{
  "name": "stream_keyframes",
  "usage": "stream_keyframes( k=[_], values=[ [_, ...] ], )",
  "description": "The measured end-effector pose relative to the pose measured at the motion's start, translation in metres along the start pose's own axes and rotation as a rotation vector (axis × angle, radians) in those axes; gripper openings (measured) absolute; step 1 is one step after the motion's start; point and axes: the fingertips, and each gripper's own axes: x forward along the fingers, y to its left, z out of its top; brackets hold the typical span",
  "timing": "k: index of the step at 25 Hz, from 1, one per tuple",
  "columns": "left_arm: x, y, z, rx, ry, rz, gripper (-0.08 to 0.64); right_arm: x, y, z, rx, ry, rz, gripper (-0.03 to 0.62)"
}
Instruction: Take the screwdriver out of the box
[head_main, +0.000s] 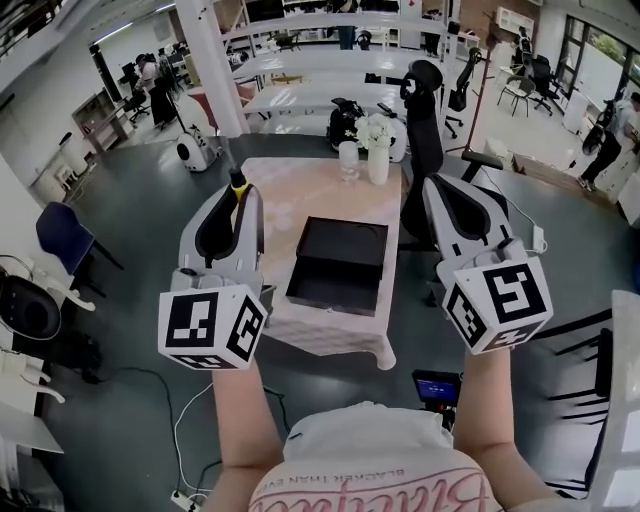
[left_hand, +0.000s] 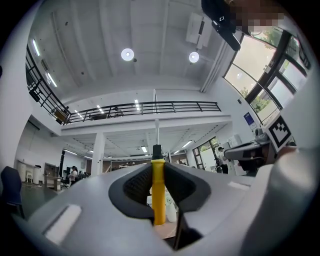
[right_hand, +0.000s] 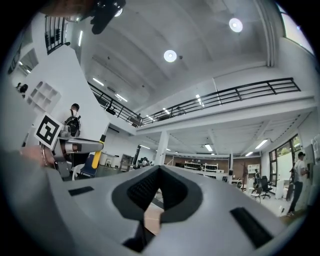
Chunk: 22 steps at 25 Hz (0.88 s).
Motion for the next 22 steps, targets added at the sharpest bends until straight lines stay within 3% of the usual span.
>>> stream_keyframes(
  k=[22],
  values=[
    [-0.019, 0.015, -0.002, -0.047, -0.016, -0.013, 0.081, -0.004, 0.023, 0.008, -0.046, 0.005, -0.027, 0.005]
  ],
)
